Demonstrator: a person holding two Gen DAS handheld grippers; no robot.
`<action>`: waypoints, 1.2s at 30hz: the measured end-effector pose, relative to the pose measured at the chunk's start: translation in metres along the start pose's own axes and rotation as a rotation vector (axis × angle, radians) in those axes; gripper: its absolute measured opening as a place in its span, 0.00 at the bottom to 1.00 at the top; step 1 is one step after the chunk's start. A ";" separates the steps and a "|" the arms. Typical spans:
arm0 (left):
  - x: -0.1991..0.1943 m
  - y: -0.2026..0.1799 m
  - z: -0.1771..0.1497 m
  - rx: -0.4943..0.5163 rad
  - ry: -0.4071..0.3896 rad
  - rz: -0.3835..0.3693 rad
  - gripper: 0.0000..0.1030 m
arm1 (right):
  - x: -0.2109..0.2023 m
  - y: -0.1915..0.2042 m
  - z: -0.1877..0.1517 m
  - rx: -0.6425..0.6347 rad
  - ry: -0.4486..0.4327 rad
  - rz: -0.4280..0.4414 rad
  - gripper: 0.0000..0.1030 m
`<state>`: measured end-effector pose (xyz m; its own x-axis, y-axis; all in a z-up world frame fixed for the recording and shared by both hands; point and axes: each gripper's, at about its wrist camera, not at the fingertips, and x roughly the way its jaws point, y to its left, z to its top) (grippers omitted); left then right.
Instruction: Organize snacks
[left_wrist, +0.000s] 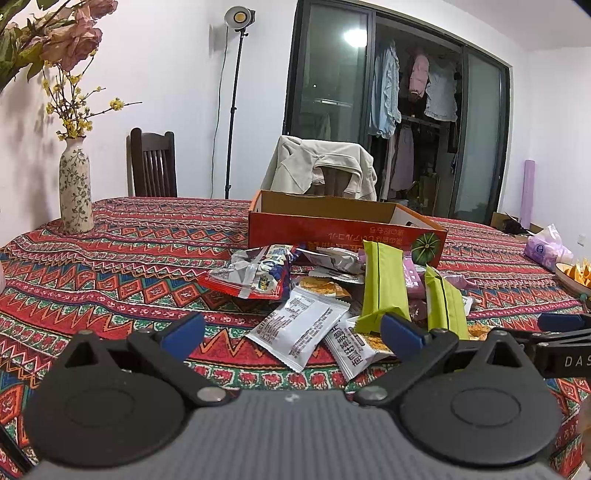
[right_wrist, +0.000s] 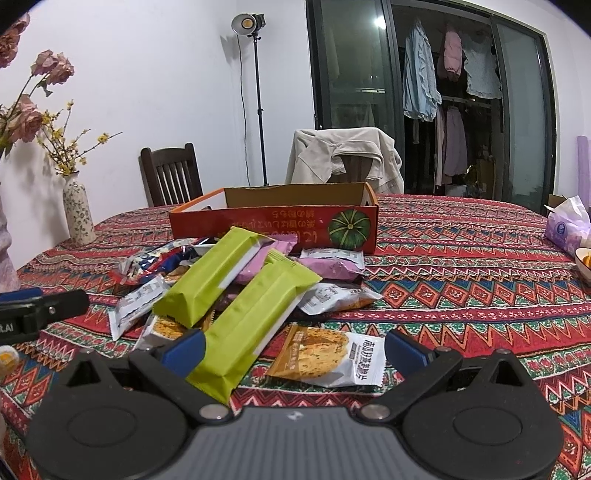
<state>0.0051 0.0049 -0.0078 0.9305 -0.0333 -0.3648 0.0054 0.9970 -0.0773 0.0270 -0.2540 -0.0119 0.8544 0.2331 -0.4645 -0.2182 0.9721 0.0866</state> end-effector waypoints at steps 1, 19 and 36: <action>0.001 0.000 0.001 -0.002 0.000 0.001 1.00 | 0.001 -0.002 0.002 0.010 0.015 0.006 1.00; 0.012 0.008 0.003 -0.035 0.017 0.025 1.00 | 0.056 -0.012 0.013 -0.037 0.221 -0.103 0.87; 0.014 0.009 0.002 -0.050 0.037 0.029 1.00 | 0.054 -0.019 0.005 -0.041 0.213 -0.039 0.77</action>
<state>0.0185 0.0134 -0.0118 0.9159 -0.0084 -0.4013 -0.0401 0.9929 -0.1122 0.0796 -0.2602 -0.0336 0.7447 0.1807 -0.6425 -0.2098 0.9772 0.0316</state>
